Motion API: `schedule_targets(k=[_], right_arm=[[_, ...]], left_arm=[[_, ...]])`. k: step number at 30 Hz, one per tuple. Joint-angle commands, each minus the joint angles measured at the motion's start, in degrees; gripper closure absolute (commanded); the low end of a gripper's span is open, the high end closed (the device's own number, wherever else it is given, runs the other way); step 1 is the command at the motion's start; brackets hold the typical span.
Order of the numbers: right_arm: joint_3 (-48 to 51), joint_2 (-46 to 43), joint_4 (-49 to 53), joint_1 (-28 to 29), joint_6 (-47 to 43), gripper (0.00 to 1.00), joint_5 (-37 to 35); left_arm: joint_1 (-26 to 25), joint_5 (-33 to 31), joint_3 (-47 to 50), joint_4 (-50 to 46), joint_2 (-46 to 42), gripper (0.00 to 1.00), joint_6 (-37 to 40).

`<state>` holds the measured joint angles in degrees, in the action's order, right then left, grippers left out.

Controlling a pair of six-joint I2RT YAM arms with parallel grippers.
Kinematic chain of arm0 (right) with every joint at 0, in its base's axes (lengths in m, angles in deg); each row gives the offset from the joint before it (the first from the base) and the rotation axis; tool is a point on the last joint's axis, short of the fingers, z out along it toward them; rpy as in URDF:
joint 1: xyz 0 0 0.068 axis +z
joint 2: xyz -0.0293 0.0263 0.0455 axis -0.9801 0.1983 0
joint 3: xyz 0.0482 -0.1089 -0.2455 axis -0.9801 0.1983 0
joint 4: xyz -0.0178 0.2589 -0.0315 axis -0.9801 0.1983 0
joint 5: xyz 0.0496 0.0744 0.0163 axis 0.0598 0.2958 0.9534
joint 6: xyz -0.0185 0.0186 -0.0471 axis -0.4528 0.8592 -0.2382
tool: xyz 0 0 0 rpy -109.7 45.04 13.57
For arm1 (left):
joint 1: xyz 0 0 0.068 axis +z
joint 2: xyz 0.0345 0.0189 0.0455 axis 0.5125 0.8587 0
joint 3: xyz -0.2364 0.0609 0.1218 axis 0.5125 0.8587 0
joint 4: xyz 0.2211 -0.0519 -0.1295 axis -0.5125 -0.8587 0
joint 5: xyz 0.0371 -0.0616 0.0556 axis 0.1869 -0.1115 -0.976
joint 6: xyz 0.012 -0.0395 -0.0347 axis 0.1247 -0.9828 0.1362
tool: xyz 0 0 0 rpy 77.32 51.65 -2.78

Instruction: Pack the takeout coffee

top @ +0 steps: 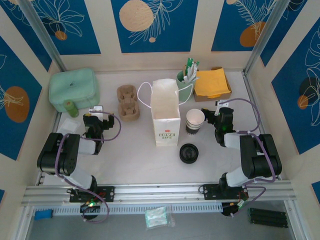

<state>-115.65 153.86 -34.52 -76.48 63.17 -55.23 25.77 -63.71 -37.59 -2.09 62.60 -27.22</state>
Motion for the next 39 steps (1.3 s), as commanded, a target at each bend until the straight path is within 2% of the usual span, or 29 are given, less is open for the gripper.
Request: schedule_targets(k=[1,8,10,13,15,16,17,19,22,24,27,32,39], right_arm=[[-1.54,-0.02,0.09,-1.4,-0.05,0.01,3.31],[-1.54,-0.86,0.42,-1.67,0.55,0.01,2.33],[-4.75,-3.98,8.46,-1.56,2.1,0.01,-1.8],[-12.31,-8.87,22.72,-2.47,6.11,0.01,-4.14],[-20.22,-10.58,35.37,-4.14,12.47,0.01,-3.33],[-23.91,-10.83,40.29,-4.82,17.1,0.01,-4.07],[-28.51,-10.96,49.35,-6.14,23.56,0.01,-4.01],[-34.87,-11.14,58.33,-9.32,27.73,0.01,4.45],[-37.88,-15.06,60.83,-9.43,26.34,0.01,15.09],[-38.05,-19.78,61.27,-6.57,23.8,0.01,19.6],[-39.37,-25.02,67.01,0.46,20.69,0.01,19.89],[-38.35,-30.75,78.53,16.34,18.6,0.01,13.91],[-32.52,-33.72,85.37,34.77,20.46,0.01,6.04]], left_arm=[[-0.39,0.93,-0.63,0.15,-0.08,0.01,0.91],[-0.29,1.35,-0.19,0.68,-0.32,0.01,0.83],[-0.3,1.2,0.18,0.78,-1.21,0.01,1.05],[-0.3,-0.85,-1.48,-6.79,-6.36,0.01,0.2],[-0.26,-2.6,-4.18,-14.88,-10.13,0.01,-0.35],[-0.29,-3.19,-5.24,-17.23,-11.37,0.01,-0.47],[-0.3,-3.59,-6.08,-19.31,-13.01,0.01,-0.62],[-0.3,-4.13,-7.53,-22.4,-16.33,0.01,-1.85],[-0.3,-2.88,-12.47,-32.52,-21.1,0.0,-4.95],[-0.3,-0.39,-16.37,-40.58,-23.91,0.01,-8.11],[-0.39,5.09,-21.12,-49.24,-27.1,0.01,-12.76],[-0.57,11.77,-27.26,-60.21,-30.04,0.01,-16.92],[-0.64,15.35,-31.36,-67.74,-31.15,0.01,-16.34]])
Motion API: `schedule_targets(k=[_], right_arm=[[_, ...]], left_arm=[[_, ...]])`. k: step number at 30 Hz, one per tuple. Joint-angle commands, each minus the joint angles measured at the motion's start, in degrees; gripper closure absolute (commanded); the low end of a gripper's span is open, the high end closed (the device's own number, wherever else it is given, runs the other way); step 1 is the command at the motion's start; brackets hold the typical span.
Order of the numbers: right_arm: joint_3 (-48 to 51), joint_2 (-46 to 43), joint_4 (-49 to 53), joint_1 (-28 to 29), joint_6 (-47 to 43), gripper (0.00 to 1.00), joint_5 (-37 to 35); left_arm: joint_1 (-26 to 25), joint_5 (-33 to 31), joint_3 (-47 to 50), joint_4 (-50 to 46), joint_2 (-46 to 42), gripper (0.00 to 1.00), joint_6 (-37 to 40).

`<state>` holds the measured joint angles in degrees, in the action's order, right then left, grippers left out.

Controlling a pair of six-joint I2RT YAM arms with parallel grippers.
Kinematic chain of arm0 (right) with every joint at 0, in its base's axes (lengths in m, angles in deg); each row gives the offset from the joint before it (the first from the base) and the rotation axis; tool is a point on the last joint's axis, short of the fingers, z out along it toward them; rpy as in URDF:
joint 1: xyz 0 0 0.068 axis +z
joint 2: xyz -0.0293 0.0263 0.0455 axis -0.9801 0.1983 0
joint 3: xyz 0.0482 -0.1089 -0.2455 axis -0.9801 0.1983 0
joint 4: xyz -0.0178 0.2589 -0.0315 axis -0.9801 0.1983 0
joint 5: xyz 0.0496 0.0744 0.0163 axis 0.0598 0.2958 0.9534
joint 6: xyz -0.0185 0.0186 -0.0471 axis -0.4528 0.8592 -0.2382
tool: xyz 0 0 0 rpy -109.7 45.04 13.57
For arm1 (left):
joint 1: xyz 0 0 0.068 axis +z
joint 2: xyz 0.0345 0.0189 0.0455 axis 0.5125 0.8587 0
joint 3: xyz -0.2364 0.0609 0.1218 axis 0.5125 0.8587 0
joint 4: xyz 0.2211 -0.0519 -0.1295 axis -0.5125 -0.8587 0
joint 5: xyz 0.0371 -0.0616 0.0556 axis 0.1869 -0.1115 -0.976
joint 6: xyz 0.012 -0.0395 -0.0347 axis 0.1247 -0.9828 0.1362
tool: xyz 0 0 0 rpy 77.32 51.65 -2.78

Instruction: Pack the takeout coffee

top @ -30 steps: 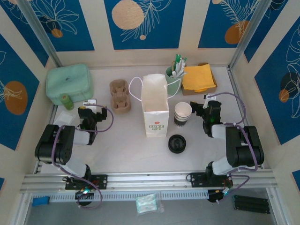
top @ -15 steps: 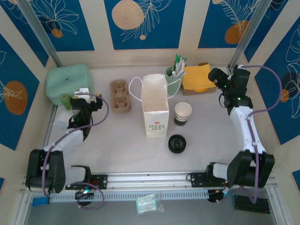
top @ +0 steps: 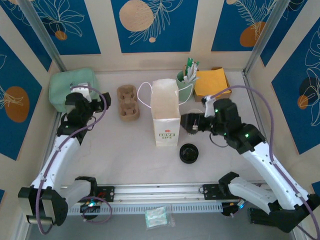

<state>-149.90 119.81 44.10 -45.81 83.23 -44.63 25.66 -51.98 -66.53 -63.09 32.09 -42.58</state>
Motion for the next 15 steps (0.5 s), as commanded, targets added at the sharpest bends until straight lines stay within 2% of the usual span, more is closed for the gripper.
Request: schedule_targets(k=[1,3,7,15], right_arm=[[2.11,0.71,7.66,6.12,0.31,0.0,-5.6],[3.57,2.03,8.71,10.02,0.36,0.01,-7.56],[5.43,6.26,7.02,13.3,1.49,0.01,-7.36],[3.3,17.39,-0.65,12.75,0.29,0.01,-8.2]], left_arm=[[-0.49,3.81,-2.69,-7.32,-0.68,0.01,-0.89],[-0.5,4.05,-2.97,-7.99,-0.76,0.0,-0.79],[-0.54,4.37,-3.33,-7.69,-0.77,0.01,-1.37],[-0.52,5.19,-4.21,-7.42,0.41,0.0,-2.09]])
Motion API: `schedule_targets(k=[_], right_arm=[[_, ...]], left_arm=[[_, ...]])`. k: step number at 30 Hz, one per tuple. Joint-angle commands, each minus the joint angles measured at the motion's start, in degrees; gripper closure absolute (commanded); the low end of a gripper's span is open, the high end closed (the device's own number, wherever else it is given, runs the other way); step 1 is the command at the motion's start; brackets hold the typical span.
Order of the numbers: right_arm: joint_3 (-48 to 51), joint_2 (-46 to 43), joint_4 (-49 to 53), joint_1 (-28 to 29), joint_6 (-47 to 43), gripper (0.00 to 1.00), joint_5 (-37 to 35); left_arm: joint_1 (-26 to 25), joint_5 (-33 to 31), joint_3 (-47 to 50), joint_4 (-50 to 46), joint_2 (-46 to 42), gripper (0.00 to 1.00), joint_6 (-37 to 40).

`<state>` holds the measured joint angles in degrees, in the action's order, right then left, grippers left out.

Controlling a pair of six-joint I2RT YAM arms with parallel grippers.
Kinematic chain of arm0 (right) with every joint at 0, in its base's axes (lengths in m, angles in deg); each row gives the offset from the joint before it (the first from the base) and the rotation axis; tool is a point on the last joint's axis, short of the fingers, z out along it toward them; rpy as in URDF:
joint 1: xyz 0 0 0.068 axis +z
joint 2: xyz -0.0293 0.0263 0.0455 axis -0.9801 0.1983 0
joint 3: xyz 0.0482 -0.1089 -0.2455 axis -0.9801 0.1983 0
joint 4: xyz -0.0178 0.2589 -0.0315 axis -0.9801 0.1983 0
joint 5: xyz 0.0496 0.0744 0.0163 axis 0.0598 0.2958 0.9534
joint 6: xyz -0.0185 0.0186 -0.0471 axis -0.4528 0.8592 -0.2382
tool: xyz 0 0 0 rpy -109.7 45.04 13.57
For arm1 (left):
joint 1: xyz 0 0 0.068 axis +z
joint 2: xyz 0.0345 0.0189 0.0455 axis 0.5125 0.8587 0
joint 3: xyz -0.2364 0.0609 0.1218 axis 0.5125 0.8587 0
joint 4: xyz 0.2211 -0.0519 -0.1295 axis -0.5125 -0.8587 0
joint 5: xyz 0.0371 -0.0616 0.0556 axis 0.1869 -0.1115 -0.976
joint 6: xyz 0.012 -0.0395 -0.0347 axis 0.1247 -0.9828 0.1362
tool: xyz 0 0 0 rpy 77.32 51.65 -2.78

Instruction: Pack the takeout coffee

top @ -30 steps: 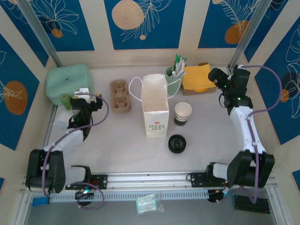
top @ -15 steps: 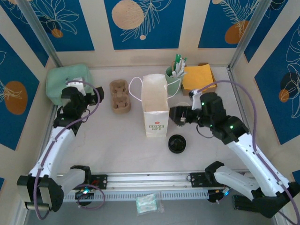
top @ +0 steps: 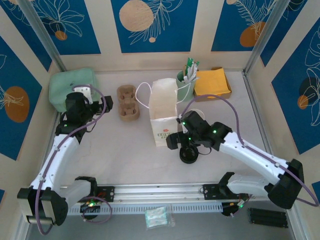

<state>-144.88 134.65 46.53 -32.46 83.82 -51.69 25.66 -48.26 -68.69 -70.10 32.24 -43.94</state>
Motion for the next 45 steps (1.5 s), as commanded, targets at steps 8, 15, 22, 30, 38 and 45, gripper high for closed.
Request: schedule_targets(k=[8,15,22,30,38,45], right_arm=[[-5.28,11.38,-9.12,-6.37,-2.38,0.04,0.79],[-10.83,18.34,-12.21,-10.73,-3.62,0.06,4.53],[-16.85,24.84,-12.73,-11.76,-4.82,0.08,5.34],[-18.08,26.4,-13.46,-12.21,-5.69,0.08,7.22],[-20.05,22.89,-8.89,-10.37,-6.78,0.08,9.31],[-20.32,16.72,-5.1,-9.1,-5.94,0.08,9.28]], left_arm=[[-0.54,1.65,-1.64,0.08,0.31,0.01,-1.0],[-0.52,1.66,-1.85,0.33,0.65,0.01,-0.91],[-0.54,1.83,-2.09,0.22,1.01,0.01,-1.29],[-0.5,2.17,-2.26,-0.26,0.59,0.01,-1.7],[-0.53,3.43,-2.86,-2.41,0.23,0.0,-1.28],[-0.54,5.75,-3.5,-5.21,-2.12,0.01,-1.27]])
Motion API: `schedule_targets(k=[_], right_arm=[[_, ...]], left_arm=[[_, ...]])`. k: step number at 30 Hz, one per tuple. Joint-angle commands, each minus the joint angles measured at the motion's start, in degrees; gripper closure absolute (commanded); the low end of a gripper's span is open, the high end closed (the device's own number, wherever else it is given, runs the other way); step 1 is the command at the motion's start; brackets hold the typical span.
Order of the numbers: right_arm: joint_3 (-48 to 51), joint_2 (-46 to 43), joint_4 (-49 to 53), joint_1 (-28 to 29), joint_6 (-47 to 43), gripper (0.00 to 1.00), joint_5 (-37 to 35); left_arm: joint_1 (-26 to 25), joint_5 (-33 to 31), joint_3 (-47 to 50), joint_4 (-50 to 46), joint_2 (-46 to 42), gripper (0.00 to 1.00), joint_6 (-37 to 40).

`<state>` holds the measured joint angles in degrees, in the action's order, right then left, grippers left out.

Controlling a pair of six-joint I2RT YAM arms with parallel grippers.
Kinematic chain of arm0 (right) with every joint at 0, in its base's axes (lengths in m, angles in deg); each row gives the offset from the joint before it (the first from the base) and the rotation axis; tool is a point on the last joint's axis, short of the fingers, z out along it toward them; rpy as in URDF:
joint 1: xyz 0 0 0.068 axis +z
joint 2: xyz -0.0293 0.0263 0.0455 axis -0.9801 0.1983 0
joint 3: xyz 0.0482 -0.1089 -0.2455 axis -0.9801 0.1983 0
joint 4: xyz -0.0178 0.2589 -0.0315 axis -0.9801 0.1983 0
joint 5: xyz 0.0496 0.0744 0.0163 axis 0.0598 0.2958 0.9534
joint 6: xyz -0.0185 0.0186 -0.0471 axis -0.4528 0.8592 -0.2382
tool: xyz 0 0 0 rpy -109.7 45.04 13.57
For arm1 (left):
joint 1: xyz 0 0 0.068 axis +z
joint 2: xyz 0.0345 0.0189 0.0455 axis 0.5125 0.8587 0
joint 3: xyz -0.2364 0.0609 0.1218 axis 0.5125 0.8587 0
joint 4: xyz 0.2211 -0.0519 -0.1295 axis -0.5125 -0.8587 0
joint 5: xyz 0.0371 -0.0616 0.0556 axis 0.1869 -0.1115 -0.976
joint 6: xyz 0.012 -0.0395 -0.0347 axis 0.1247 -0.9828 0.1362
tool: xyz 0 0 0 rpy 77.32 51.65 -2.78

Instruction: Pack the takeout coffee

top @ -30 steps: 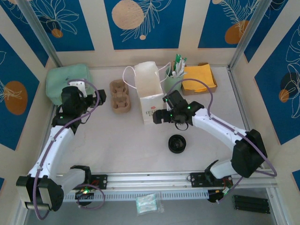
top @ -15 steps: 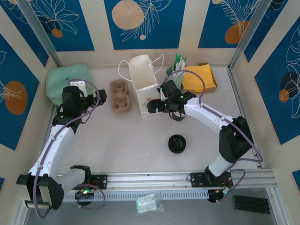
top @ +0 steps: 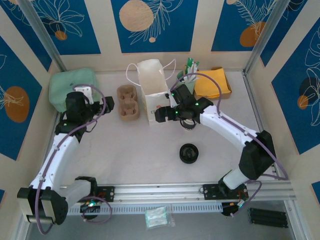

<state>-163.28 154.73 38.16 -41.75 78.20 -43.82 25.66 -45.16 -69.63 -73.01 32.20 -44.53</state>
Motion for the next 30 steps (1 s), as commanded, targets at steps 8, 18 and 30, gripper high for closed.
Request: schedule_targets(k=[8,18,30], right_arm=[[-3.57,-10.2,11.94,-4.41,1.87,0.08,-2.59],[-2.34,-10.27,20.48,-22.59,3.32,0.16,0.13],[-3.77,-0.56,18.67,-26.05,1.03,0.45,2.75]], left_arm=[[-1.42,10.92,-4.09,-7.88,-3.51,0.01,-1.22],[-17.15,3.99,0.79,-7.42,-6.93,0.0,-4.71],[-30.52,-3.46,6.14,2.01,-1.11,0.01,-6.54]])
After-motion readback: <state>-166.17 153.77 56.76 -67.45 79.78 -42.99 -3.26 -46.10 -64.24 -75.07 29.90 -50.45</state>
